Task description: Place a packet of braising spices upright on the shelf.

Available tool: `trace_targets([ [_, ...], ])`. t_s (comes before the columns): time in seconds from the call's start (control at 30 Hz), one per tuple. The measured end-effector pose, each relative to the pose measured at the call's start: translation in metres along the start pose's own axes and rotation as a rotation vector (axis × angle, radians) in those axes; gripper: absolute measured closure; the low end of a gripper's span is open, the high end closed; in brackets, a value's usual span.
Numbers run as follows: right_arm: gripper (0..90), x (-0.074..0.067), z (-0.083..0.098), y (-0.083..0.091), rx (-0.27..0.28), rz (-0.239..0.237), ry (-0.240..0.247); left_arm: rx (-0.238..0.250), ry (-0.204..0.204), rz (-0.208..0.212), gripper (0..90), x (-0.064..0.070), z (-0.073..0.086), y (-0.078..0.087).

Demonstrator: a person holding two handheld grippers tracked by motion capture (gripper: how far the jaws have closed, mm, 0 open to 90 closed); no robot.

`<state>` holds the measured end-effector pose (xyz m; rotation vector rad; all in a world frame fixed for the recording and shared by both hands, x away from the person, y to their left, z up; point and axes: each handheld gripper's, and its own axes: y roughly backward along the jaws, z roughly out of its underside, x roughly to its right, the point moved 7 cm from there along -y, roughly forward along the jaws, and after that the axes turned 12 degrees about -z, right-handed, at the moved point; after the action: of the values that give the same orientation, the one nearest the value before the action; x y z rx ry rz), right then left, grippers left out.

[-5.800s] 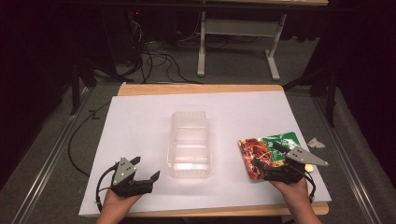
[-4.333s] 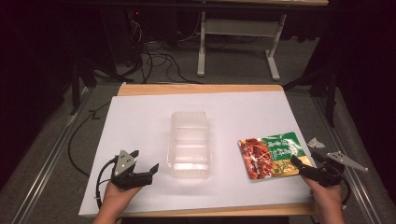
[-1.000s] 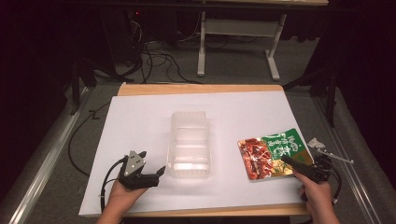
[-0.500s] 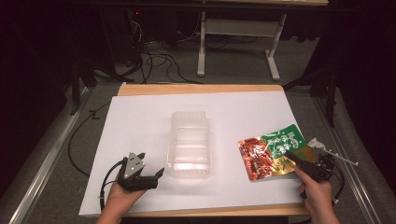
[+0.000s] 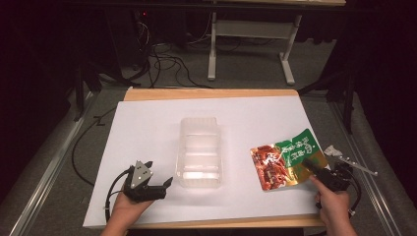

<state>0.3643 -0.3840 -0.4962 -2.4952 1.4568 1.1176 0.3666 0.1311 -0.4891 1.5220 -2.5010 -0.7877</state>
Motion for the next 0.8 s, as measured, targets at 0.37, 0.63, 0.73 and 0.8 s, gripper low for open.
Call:
trace_targets([
  [0.37,88.4,-0.005,-0.003,0.001,0.012,0.009,0.024,0.000,0.001,-0.002,12.7,0.000,0.000,0.001],
  [0.63,89.8,-0.015,-0.007,0.001,0.033,-0.013,0.072,0.005,0.012,-0.011,13.0,-0.002,0.000,0.001],
  [0.73,90.0,-0.017,-0.008,0.001,0.038,-0.013,0.089,0.007,0.014,-0.012,13.0,-0.002,0.000,0.002],
  [0.8,90.0,-0.021,-0.010,0.002,0.043,-0.014,0.116,0.008,0.013,-0.017,13.0,-0.003,0.000,0.003],
])
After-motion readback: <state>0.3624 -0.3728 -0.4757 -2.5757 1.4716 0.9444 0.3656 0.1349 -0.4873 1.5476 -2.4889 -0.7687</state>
